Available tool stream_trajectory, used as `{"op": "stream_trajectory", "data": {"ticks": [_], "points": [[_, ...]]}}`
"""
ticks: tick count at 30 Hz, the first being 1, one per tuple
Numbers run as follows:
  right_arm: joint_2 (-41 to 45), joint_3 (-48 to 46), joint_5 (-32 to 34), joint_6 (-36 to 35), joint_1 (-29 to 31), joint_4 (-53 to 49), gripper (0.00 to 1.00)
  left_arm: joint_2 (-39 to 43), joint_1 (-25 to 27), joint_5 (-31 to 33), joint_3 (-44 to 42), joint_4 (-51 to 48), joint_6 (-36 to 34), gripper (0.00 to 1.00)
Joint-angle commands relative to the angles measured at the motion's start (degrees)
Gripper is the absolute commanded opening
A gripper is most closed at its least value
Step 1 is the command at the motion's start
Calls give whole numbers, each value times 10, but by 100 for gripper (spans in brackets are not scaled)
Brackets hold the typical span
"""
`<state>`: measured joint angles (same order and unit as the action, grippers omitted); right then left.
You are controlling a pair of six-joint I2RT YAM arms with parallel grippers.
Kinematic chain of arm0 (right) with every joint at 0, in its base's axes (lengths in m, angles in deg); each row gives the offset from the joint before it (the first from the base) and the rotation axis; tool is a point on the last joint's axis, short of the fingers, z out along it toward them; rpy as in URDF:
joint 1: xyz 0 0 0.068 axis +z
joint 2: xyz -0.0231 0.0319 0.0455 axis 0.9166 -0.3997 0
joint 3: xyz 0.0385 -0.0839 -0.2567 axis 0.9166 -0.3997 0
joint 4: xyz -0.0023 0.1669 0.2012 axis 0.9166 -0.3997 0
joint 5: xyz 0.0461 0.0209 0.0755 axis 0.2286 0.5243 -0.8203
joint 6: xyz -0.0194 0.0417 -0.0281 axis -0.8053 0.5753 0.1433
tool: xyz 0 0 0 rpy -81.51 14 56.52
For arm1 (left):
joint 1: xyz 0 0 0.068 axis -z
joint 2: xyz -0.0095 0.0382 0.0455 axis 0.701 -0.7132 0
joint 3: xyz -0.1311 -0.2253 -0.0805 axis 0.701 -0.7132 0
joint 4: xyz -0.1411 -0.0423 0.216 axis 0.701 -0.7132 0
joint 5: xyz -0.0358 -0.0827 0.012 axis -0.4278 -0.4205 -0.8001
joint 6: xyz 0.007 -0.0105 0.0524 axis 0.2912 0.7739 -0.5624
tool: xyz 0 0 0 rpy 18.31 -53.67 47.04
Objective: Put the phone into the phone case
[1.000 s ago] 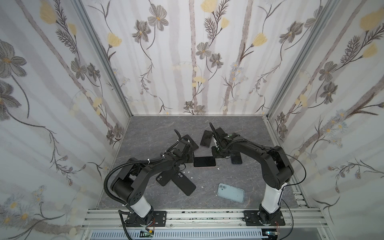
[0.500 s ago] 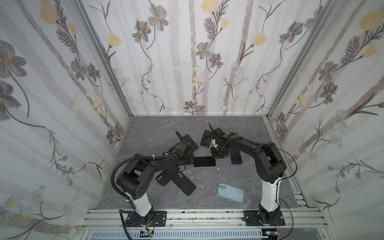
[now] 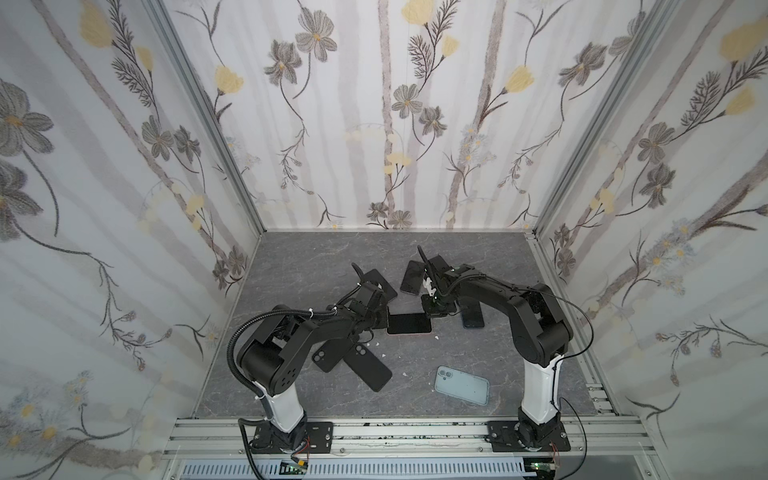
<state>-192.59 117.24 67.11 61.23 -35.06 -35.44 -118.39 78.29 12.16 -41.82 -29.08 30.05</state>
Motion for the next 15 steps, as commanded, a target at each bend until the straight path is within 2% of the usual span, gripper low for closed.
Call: {"op": "stream_trajectory", "data": {"ticks": [1, 8, 15], "points": [[-46, -28, 84, -5, 5, -50, 13, -9, 0, 15, -6, -55, -6, 15], [-62, -42, 123, 3, 17, -48, 16, -16, 0, 27, -18, -51, -9, 15], [-78, -56, 116, 10, 18, -34, 13, -28, 0, 26, -23, -51, -7, 12]]}}
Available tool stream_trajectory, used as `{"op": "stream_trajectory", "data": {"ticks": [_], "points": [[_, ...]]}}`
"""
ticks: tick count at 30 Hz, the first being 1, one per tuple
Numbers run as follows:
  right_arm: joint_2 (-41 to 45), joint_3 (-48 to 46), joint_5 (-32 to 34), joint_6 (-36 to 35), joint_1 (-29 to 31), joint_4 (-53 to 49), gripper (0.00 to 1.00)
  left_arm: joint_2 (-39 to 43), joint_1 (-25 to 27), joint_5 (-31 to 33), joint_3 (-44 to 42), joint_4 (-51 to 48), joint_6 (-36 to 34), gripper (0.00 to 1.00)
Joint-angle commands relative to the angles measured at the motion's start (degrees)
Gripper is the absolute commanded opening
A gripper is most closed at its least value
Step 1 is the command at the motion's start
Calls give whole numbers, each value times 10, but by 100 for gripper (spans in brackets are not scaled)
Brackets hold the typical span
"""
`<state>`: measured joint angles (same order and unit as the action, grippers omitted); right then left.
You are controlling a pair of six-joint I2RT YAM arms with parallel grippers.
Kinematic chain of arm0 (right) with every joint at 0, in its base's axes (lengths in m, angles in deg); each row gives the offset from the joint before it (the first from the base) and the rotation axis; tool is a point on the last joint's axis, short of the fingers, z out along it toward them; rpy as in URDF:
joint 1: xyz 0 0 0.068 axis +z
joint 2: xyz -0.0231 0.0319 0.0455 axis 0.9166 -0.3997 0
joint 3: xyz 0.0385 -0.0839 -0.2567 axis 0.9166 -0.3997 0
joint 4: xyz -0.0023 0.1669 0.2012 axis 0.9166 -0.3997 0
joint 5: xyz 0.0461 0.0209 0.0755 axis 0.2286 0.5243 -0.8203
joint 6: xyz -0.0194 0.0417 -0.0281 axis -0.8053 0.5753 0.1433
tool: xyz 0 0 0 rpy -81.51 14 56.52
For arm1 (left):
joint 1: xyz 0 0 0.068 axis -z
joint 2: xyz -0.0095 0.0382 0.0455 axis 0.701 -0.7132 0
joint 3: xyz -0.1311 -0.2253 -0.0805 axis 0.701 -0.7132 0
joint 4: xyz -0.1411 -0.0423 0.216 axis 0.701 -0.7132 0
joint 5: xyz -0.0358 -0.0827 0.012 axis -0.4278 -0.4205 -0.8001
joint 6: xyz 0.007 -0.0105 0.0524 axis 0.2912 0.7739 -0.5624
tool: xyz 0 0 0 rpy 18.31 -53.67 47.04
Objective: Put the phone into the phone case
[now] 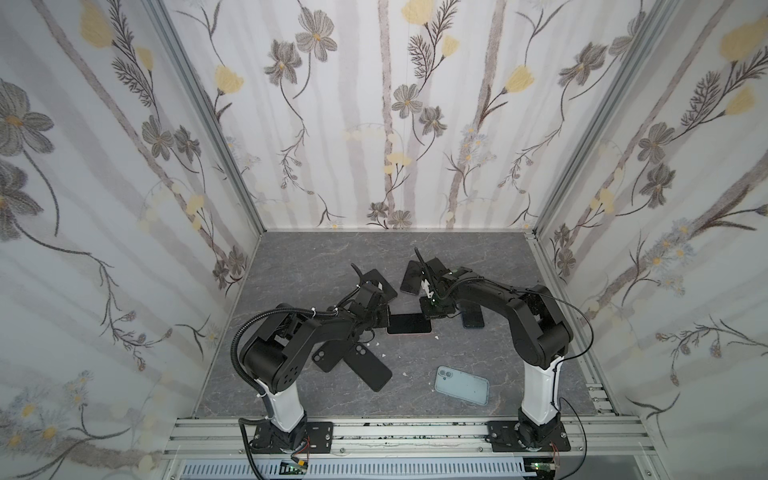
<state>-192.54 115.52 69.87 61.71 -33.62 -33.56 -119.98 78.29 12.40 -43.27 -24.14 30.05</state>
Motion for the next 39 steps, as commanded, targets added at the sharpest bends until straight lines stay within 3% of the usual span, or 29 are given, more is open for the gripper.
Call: {"op": "stream_trajectory", "data": {"ticks": [1, 10, 17, 29, 36, 39], "points": [[-82, -37, 89, 5, 4, -52, 13, -11, 0, 23, -9, -101, -7, 12], [-14, 31, 57, 9, 5, -53, 15, 7, 0, 10, -7, -105, -8, 15], [-15, 119, 57, 4, 6, -87, 21, 0, 0, 1, -7, -109, -7, 19], [-12, 68, 8, 6, 4, -61, 16, 11, 3, 0, -11, -121, -7, 16], [-17, 49, 14, 8, 2, -62, 15, 16, 5, -3, -16, -125, -4, 16], [-27, 42, 53, 11, 1, -81, 14, 11, 7, -1, -18, -127, 2, 16]]}}
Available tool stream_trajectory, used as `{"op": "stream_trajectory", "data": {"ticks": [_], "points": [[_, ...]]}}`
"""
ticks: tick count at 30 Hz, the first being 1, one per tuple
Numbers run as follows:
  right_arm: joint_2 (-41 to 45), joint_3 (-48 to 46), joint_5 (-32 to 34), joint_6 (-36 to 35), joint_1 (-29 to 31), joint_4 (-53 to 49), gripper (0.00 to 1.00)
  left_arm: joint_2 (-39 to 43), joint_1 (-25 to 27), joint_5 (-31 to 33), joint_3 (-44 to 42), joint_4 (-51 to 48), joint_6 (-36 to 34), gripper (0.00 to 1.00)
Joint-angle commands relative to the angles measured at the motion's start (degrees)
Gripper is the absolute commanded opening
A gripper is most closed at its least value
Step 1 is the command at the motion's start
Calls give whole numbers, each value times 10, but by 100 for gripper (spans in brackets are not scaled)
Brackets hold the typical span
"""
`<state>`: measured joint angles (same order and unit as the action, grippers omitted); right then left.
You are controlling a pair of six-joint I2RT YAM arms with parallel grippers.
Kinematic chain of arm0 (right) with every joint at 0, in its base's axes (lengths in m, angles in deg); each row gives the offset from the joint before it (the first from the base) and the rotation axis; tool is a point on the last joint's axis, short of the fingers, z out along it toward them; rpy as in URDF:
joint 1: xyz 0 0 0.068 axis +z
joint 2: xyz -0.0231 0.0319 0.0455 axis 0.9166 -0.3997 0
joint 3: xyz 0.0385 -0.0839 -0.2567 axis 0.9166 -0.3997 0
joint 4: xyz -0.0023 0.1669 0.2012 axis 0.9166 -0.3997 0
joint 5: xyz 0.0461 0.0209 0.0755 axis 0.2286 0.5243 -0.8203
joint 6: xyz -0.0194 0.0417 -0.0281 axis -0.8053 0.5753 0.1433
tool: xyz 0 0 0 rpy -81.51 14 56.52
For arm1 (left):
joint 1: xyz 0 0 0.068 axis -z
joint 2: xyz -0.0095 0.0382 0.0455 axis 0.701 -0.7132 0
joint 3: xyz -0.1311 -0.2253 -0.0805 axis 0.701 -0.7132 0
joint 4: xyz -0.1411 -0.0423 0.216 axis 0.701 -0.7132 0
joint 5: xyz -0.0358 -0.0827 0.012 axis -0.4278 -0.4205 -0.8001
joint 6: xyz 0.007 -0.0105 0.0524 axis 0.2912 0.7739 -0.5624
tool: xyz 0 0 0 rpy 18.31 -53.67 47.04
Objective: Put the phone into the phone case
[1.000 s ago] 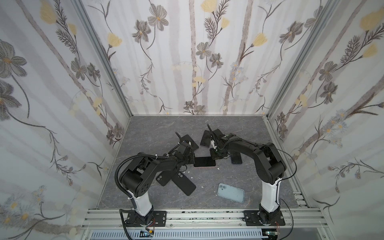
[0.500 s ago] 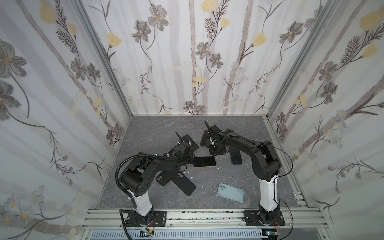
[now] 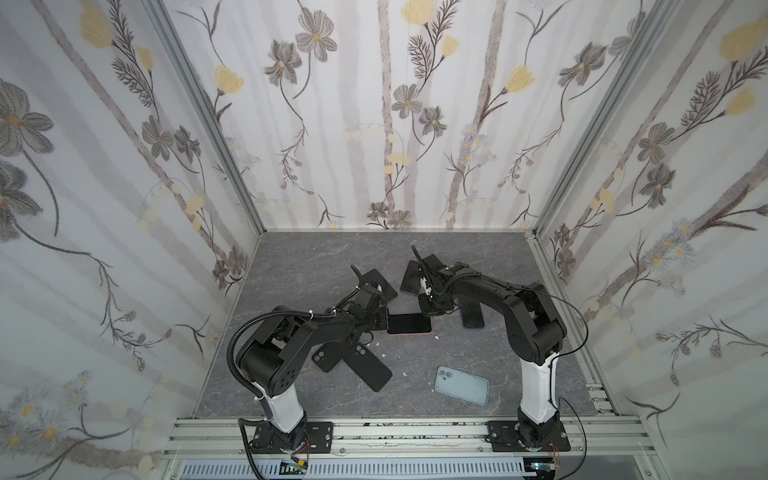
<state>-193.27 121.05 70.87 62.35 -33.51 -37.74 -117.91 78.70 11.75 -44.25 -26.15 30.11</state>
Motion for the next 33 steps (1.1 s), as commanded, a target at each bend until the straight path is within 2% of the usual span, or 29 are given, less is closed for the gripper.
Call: {"op": "stream_trajectory", "data": {"ticks": [1, 5, 13, 19, 24, 29, 33], "points": [[-23, -18, 61, 6, 0, -45, 12, -10, 3, 5, -10, -104, 4, 16], [-29, -43, 92, 9, -1, -50, 9, -12, 7, 1, -16, -98, 9, 15], [-48, -83, 56, 10, 11, -24, 9, -16, 10, 6, -25, -91, 18, 14], [-30, -60, 53, 9, 13, -31, 10, -9, 11, 7, -22, -89, 21, 14], [11, 14, 51, -22, 14, -35, 19, 7, 9, 20, 15, -109, 3, 15], [56, 84, 17, -130, 23, -13, 38, 66, 3, 58, 61, -142, -20, 20], [108, 81, 51, -199, 35, 38, 43, 132, -4, 111, 85, -180, -37, 24]]}}
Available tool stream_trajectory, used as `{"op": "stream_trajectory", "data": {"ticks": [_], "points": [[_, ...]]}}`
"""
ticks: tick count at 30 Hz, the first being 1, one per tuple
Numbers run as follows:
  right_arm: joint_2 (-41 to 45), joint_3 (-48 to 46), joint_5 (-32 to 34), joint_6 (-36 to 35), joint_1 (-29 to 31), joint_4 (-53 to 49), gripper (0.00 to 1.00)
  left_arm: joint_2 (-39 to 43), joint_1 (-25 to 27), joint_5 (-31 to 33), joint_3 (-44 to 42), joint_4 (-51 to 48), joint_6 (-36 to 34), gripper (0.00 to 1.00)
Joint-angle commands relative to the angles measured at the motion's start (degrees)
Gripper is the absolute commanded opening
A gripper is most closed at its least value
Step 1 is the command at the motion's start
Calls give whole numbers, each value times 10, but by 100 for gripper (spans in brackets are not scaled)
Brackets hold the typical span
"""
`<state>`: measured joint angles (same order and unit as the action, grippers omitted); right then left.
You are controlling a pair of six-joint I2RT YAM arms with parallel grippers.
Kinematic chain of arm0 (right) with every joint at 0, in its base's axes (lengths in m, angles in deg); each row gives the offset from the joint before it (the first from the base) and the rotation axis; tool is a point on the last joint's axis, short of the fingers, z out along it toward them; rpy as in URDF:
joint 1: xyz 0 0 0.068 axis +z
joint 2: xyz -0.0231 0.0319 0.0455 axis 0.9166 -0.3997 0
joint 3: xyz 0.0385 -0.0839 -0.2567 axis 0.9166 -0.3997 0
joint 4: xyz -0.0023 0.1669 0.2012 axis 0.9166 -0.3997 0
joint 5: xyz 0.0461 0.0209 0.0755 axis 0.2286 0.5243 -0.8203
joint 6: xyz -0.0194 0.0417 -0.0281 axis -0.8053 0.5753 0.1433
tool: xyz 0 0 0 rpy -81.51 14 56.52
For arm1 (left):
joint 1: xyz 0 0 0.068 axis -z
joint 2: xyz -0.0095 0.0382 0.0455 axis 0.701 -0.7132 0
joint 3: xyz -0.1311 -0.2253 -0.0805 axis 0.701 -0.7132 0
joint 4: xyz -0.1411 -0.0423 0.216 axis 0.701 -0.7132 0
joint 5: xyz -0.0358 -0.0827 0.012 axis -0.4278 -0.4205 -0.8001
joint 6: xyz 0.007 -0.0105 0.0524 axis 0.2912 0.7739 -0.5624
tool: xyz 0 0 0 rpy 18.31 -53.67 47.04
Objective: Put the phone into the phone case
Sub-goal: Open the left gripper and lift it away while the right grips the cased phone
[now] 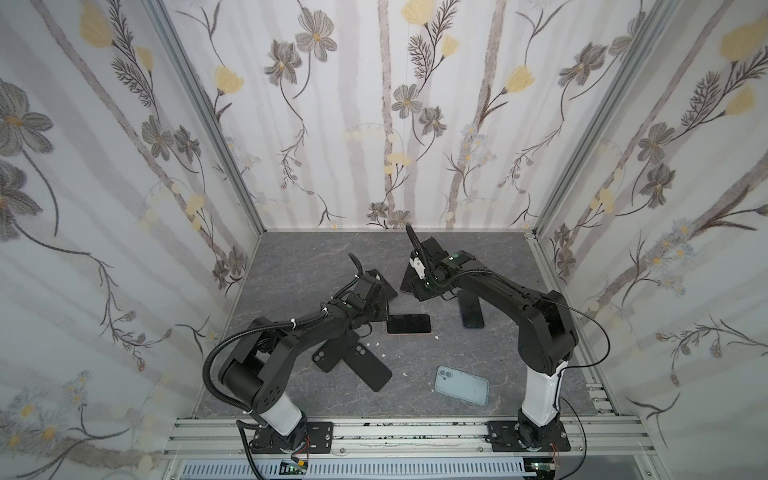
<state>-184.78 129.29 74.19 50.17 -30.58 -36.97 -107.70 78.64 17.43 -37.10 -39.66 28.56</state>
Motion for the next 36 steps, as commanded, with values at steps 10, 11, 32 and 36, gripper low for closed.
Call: {"op": "stream_trajectory", "data": {"ticks": [10, 11, 32, 36], "points": [[185, -209, -4, -341, 53, 278, 73, 262, -17, 135, -63, -21, -165, 38], [184, -220, -17, -377, 53, 271, 77, 285, -17, 132, -74, -16, -183, 43], [-57, -116, -102, -496, 48, 85, 100, 459, -14, -40, -278, 105, -375, 97], [-88, -87, -101, -501, 47, 53, 100, 457, -14, -44, -281, 106, -375, 98]]}}
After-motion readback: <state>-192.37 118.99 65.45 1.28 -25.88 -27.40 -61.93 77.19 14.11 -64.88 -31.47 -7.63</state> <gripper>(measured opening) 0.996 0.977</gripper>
